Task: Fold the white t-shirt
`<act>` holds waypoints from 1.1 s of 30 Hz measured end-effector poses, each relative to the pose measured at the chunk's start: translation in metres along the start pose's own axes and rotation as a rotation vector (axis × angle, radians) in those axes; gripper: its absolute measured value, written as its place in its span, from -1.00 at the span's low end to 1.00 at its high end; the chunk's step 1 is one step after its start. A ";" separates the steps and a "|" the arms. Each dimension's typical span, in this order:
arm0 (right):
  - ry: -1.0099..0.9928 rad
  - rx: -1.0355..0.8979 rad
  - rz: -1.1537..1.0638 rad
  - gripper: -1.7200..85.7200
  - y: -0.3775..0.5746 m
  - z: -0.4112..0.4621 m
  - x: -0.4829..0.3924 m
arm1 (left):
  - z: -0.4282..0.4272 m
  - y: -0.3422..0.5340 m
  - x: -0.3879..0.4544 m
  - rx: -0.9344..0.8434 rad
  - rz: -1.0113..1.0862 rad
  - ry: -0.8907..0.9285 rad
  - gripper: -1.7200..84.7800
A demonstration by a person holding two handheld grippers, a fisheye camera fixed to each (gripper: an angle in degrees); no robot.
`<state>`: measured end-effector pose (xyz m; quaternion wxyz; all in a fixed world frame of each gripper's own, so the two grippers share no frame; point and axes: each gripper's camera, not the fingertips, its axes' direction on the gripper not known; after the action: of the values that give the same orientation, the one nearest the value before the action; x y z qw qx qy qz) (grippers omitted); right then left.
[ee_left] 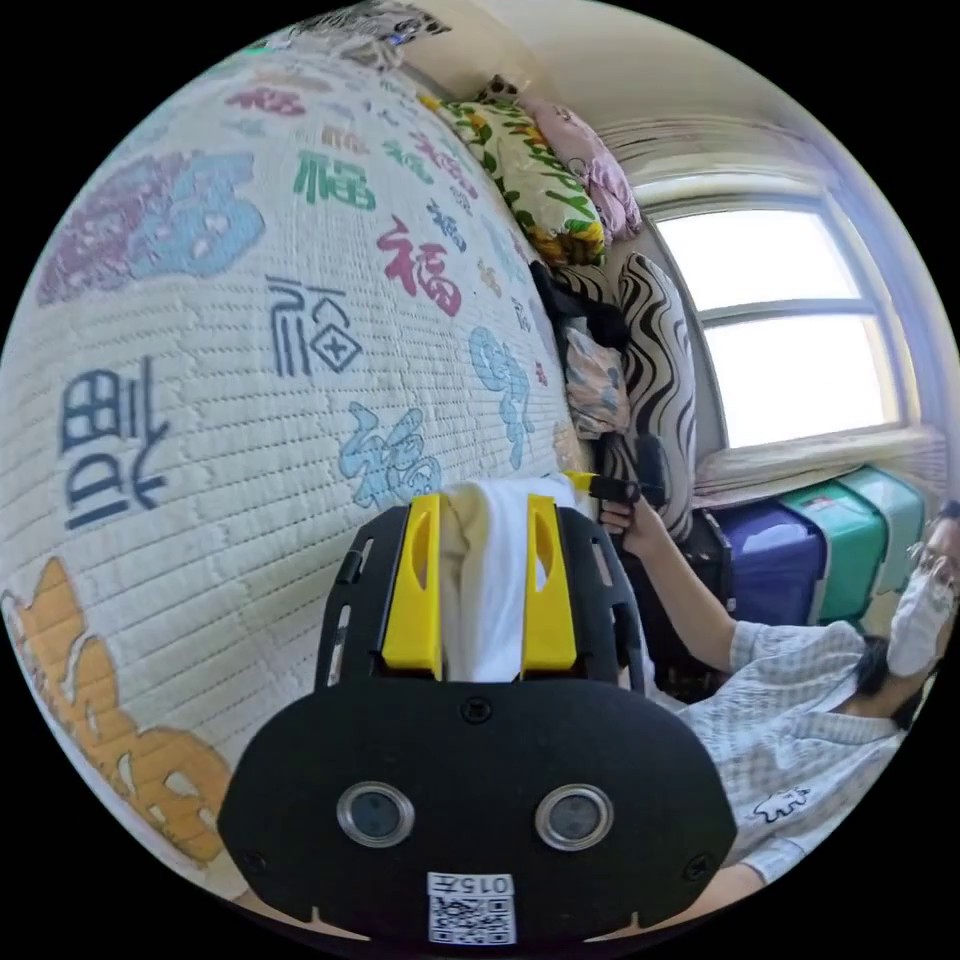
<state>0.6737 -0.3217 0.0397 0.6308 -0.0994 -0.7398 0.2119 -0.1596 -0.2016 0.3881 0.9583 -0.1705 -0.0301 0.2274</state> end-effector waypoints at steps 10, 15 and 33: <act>-0.078 0.078 0.077 -0.93 -0.017 0.010 0.066 | -0.055 0.008 -0.015 0.120 -0.105 0.033 -0.87; -0.180 0.120 0.011 -0.79 -0.018 0.007 0.081 | -0.101 0.014 -0.002 0.137 -0.051 0.065 -0.76; -0.495 -0.148 -0.027 -0.83 -0.047 0.162 0.159 | -0.131 0.018 0.026 -0.206 0.009 0.341 -0.77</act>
<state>0.4919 -0.3282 0.1834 0.4243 -0.0803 -0.8864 0.1666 -0.1265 -0.2159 0.2580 0.9260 -0.3039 0.1101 0.1951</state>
